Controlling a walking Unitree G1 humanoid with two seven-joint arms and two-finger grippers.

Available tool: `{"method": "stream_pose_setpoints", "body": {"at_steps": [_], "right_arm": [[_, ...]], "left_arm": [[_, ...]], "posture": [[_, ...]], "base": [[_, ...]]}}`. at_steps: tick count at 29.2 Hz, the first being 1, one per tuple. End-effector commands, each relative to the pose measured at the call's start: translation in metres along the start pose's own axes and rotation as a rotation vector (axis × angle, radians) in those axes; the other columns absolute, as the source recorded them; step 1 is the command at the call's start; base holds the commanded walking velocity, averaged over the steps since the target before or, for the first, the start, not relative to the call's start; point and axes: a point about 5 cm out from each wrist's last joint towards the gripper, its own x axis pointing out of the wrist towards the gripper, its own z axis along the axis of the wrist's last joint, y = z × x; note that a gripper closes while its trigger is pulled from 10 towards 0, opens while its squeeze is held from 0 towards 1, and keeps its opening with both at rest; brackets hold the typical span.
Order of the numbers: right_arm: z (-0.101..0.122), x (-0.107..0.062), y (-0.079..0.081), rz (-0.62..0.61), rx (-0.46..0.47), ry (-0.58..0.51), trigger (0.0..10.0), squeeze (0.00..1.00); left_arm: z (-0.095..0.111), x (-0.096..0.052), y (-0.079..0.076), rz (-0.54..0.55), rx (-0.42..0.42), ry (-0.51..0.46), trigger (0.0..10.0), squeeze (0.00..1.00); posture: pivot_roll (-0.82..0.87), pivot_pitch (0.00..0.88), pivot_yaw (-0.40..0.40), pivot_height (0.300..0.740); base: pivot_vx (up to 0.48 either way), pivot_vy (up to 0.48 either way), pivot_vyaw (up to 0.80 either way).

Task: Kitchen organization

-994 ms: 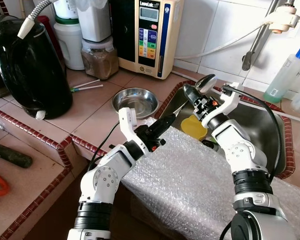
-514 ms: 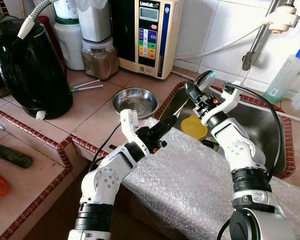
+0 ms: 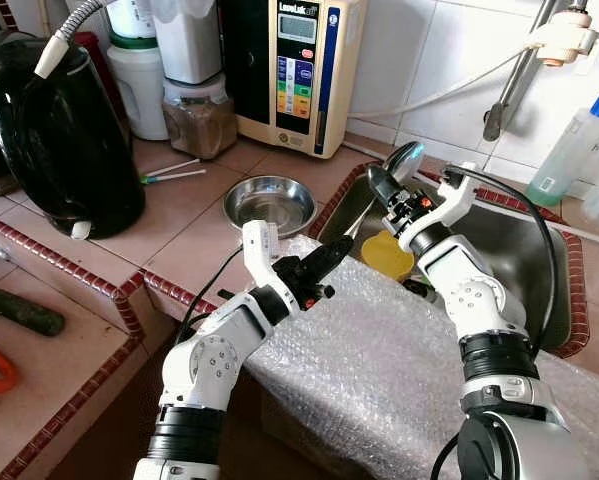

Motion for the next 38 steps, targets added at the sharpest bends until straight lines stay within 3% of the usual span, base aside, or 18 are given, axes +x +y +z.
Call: {"method": "stream_pose_setpoints", "body": {"at_steps": [1, 6, 14, 26, 29, 30, 34, 38], "right_arm": [[0.007, -0.007, -0.017, -0.122, -0.136, 0.001, 0.0, 0.00], [0.011, -0.005, -0.020, -0.184, -0.264, -0.013, 0.0, 0.00], [0.016, -0.004, -0.025, -0.255, -0.333, -0.040, 0.0, 0.00], [0.012, -0.003, -0.030, -0.291, -0.365, -0.046, 0.0, 0.00], [0.009, -0.005, -0.032, -0.301, -0.384, -0.036, 0.0, 0.00], [0.007, -0.007, -0.035, -0.308, -0.457, -0.013, 0.0, 0.00], [0.003, -0.009, -0.038, -0.320, -0.563, 0.028, 0.0, 0.00], [-0.005, -0.015, -0.046, -0.359, -0.761, 0.112, 0.0, 0.00]], "left_arm": [[0.010, 0.004, -0.006, -0.014, 0.071, -0.026, 10.0, 1.00], [0.012, 0.004, -0.002, 0.032, 0.126, -0.029, 10.0, 1.00], [0.020, 0.005, 0.011, 0.164, 0.172, -0.075, 10.0, 1.00], [0.019, 0.005, 0.012, 0.169, 0.182, -0.077, 10.0, 1.00], [0.019, 0.005, 0.012, 0.166, 0.218, -0.060, 10.0, 1.00], [0.019, 0.005, 0.012, 0.157, 0.290, -0.016, 10.0, 1.00], [0.018, 0.004, 0.014, 0.150, 0.354, 0.020, 10.0, 1.00], [0.020, 0.001, 0.017, 0.160, 0.477, 0.064, 10.0, 1.00]], "posture": [[-0.01, 0.000, 0.002, 0.740], [-0.01, 0.000, 0.002, 0.740], [0.00, 0.000, 0.004, 0.740], [0.01, 0.000, 0.007, 0.740], [0.01, 0.000, 0.006, 0.740], [0.02, 0.000, 0.004, 0.740], [0.02, 0.000, 0.004, 0.740], [0.02, 0.000, 0.005, 0.740]], "base": [[0.000, 0.000, 0.00], [0.000, 0.000, 0.00], [0.000, 0.000, 0.00], [0.000, 0.000, 0.00], [0.000, 0.000, 0.00], [0.000, 0.000, 0.00], [0.000, 0.000, 0.00], [0.000, 0.000, 0.00]]}}
